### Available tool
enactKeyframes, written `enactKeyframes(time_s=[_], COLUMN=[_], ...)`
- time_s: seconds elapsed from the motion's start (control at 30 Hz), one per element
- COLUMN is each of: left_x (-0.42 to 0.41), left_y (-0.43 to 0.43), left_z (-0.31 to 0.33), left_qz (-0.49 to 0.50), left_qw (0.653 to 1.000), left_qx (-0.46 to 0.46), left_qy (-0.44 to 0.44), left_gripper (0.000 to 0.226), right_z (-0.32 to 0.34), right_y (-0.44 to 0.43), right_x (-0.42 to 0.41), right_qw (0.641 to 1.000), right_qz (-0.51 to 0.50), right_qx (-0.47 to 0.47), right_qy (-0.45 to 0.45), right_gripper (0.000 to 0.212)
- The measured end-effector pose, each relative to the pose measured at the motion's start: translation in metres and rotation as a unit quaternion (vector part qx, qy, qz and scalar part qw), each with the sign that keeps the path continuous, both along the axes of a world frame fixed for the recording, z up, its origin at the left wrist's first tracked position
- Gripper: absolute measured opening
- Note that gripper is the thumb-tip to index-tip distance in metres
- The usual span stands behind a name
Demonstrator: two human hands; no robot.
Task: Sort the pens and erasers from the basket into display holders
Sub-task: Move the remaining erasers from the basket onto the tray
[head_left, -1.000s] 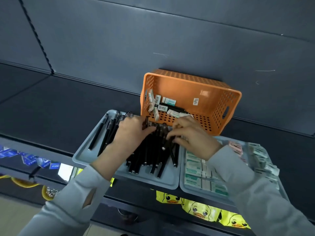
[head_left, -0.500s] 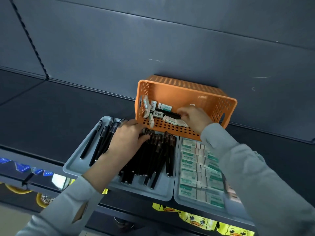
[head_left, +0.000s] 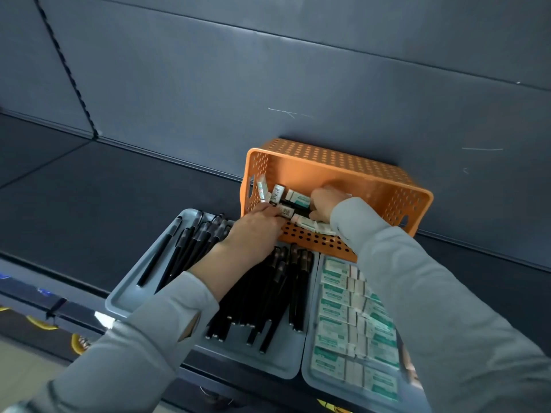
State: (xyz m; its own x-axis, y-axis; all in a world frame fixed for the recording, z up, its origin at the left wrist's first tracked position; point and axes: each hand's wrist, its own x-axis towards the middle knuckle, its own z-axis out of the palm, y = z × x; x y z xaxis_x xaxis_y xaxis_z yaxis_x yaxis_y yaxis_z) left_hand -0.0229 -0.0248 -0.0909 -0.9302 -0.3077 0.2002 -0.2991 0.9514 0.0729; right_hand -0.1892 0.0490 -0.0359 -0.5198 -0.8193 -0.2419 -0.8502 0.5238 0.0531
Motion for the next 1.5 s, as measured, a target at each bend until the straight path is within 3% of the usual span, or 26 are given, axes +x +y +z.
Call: enactKeyframes(time_s=[0.13,0.23,0.4,0.5,0.6,0.67,0.7,0.77,0.8,0.83,0.87,0.93,1.03,1.17,1.33,1.4,1.5], left_x=[-0.001,0.000,0.001,0.002,0.002,-0.002,-0.005,-0.011,-0.013,-0.014,-0.014,-0.012,-0.003,0.032,0.097,0.107,0.104], left_y=[-0.007,-0.005,-0.003,-0.001,0.012,0.024,0.030,0.043,0.048,0.052,0.054,0.056,0.053,0.038,0.011,0.010,0.015], left_z=[-0.004,-0.001,0.001,0.002,0.019,0.031,0.036,0.042,0.045,0.048,0.051,0.054,0.059,0.067,0.051,0.040,0.025], left_qz=[-0.009,0.003,0.019,0.026,0.041,0.057,0.053,0.040,0.047,0.063,0.080,0.100,0.101,0.081,0.158,0.163,0.171], left_qw=[0.995,0.992,0.994,0.999,0.983,0.935,0.888,0.741,0.667,0.615,0.584,0.565,0.586,0.668,0.886,0.932,0.963], left_qx=[-0.060,-0.071,-0.046,0.009,0.157,0.314,0.423,0.632,0.702,0.743,0.765,0.779,0.770,0.699,0.406,0.296,0.173], left_qy=[-0.073,-0.101,-0.098,-0.043,0.091,0.152,0.171,0.225,0.246,0.257,0.260,0.253,0.231,0.242,0.158,0.127,0.116], left_gripper=[0.027,0.030,0.036,0.031,0.029,0.039,0.044,0.039,0.033,0.028,0.024,0.019,0.020,0.018,0.018,0.029,0.036], right_z=[0.005,0.006,0.000,0.002,0.022,0.036,0.041,0.045,0.042,0.038,0.034,0.028,0.029,0.036,0.009,-0.006,-0.017], right_y=[-0.001,-0.001,0.011,0.028,0.051,0.067,0.075,0.086,0.088,0.090,0.092,0.096,0.106,0.120,0.125,0.121,0.114], right_x=[0.004,0.002,-0.003,-0.011,-0.009,0.005,0.014,0.031,0.037,0.041,0.044,0.048,0.060,0.094,0.154,0.172,0.192], right_qw=[1.000,0.999,0.999,0.999,0.995,0.979,0.970,0.952,0.947,0.945,0.945,0.944,0.932,0.948,0.975,0.981,0.984], right_qz=[0.001,0.011,0.014,-0.004,0.005,0.016,0.020,0.024,0.024,0.017,0.004,-0.016,-0.030,-0.051,-0.085,-0.115,-0.135], right_qx=[0.025,0.039,0.014,-0.031,-0.074,-0.115,-0.131,-0.138,-0.137,-0.141,-0.151,-0.191,-0.261,-0.234,-0.141,-0.119,-0.101], right_qy=[0.015,0.013,0.037,0.026,-0.064,-0.165,-0.204,-0.272,-0.290,-0.295,-0.291,-0.267,-0.249,-0.208,-0.148,-0.105,-0.058], right_gripper=[0.035,0.016,0.010,0.016,0.019,0.023,0.023,0.023,0.026,0.029,0.032,0.036,0.028,0.032,0.037,0.040,0.049])
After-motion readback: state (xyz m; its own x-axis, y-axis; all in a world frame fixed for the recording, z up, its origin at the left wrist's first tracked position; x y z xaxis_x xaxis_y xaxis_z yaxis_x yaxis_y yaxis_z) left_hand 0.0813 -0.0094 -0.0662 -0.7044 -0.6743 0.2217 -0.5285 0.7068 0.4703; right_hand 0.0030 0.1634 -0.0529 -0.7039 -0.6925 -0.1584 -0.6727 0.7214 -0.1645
